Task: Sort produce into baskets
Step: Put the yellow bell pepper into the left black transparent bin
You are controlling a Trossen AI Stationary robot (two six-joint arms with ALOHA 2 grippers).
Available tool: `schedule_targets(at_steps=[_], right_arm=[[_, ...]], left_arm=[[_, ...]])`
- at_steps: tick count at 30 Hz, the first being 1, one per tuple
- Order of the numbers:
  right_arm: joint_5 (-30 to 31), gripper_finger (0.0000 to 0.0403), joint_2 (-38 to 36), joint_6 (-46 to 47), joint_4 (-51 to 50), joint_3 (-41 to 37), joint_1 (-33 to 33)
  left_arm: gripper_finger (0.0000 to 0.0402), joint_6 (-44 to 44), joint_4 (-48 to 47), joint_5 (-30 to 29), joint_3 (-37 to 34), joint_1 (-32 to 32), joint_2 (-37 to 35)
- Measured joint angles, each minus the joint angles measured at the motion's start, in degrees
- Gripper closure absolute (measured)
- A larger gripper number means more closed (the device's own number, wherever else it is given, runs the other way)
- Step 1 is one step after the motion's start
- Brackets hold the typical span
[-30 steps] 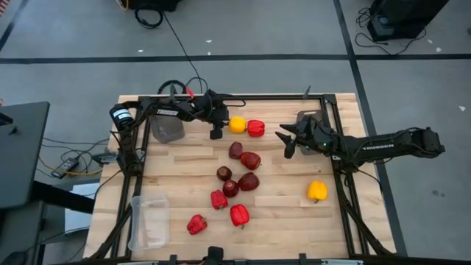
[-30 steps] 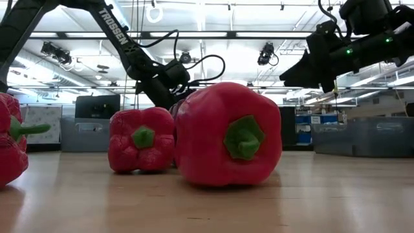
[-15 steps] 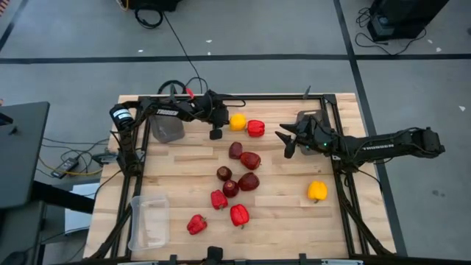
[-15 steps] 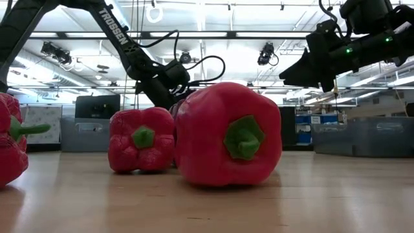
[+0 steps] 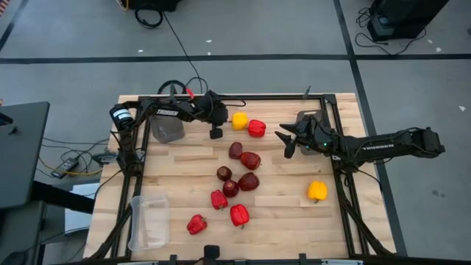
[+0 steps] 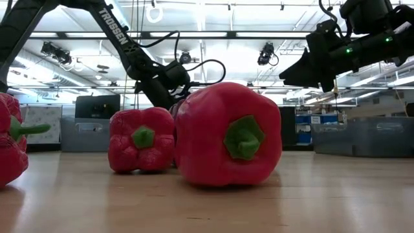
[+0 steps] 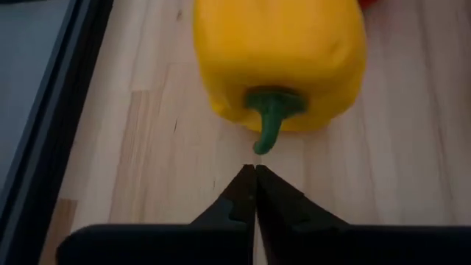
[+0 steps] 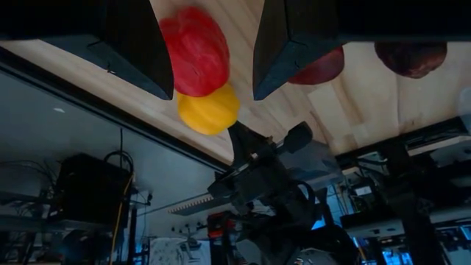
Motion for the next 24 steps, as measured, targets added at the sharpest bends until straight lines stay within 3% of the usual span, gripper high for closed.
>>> schedule_targets(at_steps=[12, 17, 24], right_arm=[[-1.36, 0.0206, 0.00, 0.93, 0.00, 0.00, 0.00], [-1.38, 0.0206, -0.02, 1.27, -0.01, -0.02, 0.11], [-1.40, 0.0206, -0.02, 1.25, 0.03, -0.02, 0.17]], left_arm=[[0.0208, 0.54, 4.57, 2.64, 0.00, -0.93, 1.09], [0.0221, -0.37, 6.60, 0.23, -0.04, -1.96, 4.24], [0.0303, -0.87, 7.15, -0.66, -0.01, -2.01, 5.11]])
